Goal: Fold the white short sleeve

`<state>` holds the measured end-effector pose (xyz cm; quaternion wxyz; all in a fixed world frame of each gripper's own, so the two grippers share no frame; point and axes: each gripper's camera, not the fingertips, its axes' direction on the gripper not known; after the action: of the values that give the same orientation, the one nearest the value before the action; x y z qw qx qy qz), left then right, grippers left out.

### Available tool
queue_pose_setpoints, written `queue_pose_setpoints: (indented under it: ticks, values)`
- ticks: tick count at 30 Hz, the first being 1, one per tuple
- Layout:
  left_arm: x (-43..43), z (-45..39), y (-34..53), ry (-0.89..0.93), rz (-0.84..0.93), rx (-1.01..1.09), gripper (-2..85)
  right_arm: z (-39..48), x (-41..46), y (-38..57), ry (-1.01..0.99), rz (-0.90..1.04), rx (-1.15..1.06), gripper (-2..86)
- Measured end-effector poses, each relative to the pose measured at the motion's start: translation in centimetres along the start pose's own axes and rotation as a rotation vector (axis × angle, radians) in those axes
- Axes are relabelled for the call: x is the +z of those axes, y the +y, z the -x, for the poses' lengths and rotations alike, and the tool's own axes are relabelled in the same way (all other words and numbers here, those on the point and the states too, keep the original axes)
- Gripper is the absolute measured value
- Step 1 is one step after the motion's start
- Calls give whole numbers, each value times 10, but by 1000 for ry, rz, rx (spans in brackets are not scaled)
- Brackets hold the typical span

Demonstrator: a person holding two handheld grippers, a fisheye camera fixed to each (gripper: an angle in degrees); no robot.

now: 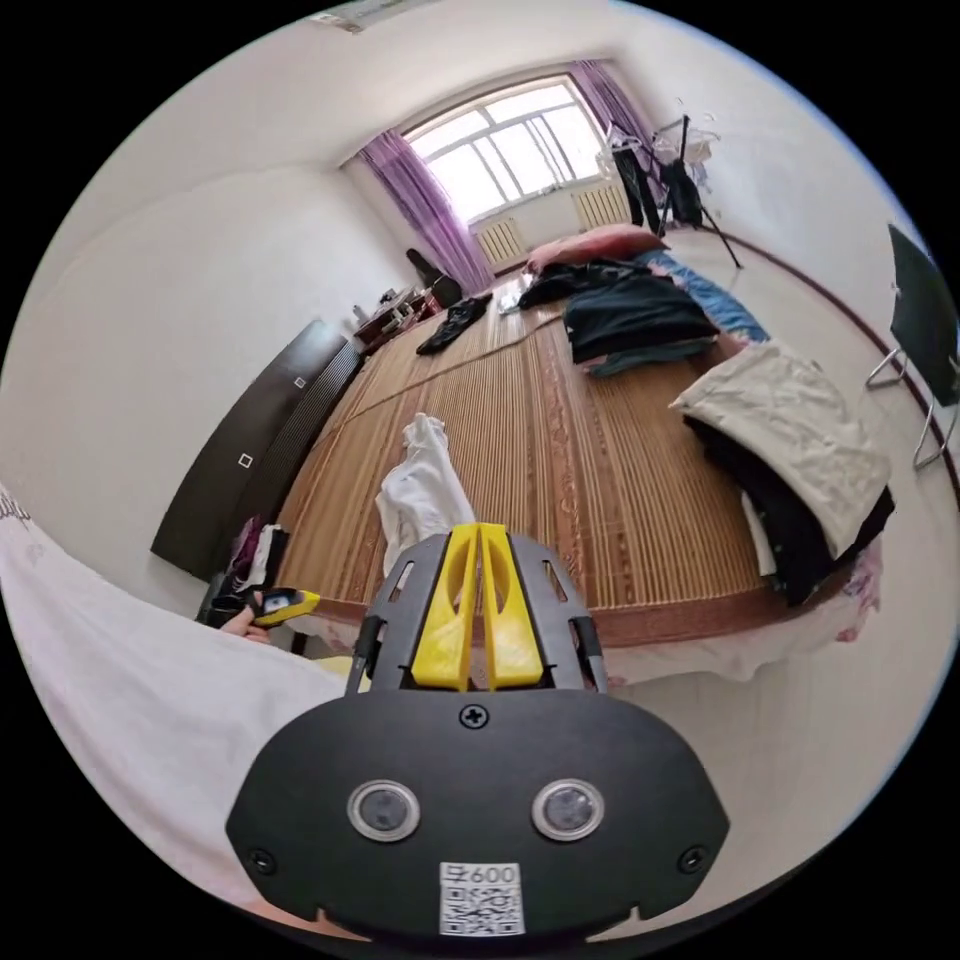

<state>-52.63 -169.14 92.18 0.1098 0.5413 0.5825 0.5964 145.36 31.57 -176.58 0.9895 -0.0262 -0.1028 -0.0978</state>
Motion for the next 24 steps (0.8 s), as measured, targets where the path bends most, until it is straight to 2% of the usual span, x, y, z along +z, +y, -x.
queue_pose_setpoints:
  ticks: [1, 3, 5, 6, 7, 8, 10, 11, 14, 16, 19, 20, 24]
  values:
    - [-22, -4, -15, -12, -64, -8, 3, 6, 3, -19, 18, -2, -36, -8]
    - [-39, -19, -44, -123, -40, 57, 2, 14, 21, -48, 28, 36, -88, -8]
    - [-39, -48, -83, -339, 109, 245, 2, 26, 61, -82, 17, 150, -145, -8]
    - [-36, -56, -91, -391, 162, 302, 2, 30, 71, -88, 12, 179, -165, -8]
    - [-25, -73, -103, -467, 288, 433, 2, 41, 94, -99, 2, 237, -216, -8]
    - [-11, -88, -108, -508, 422, 569, 2, 54, 115, -105, -6, 285, -272, -8]
    - [2, -106, -109, -528, 560, 706, 3, 76, 143, -112, -2, 334, -341, -8]
    - [-1, -117, -108, -507, 564, 763, 3, 92, 159, -115, 6, 362, -394, -8]
    - [-31, -126, -112, -421, 416, 705, 2, 137, 201, -122, -8, 455, -573, -8]
    - [-42, -119, -118, -351, 425, 657, 2, 159, 225, -126, -41, 512, -638, -8]
    - [-48, -101, -132, -376, 576, 743, 2, 174, 275, -131, -183, 639, -584, -8]
    - [-61, -93, -147, -360, 545, 754, 2, 174, 292, -132, -220, 664, -541, -8]
    - [-84, -53, -215, -300, 575, 582, 2, 177, 294, -148, -155, 551, -423, -8]
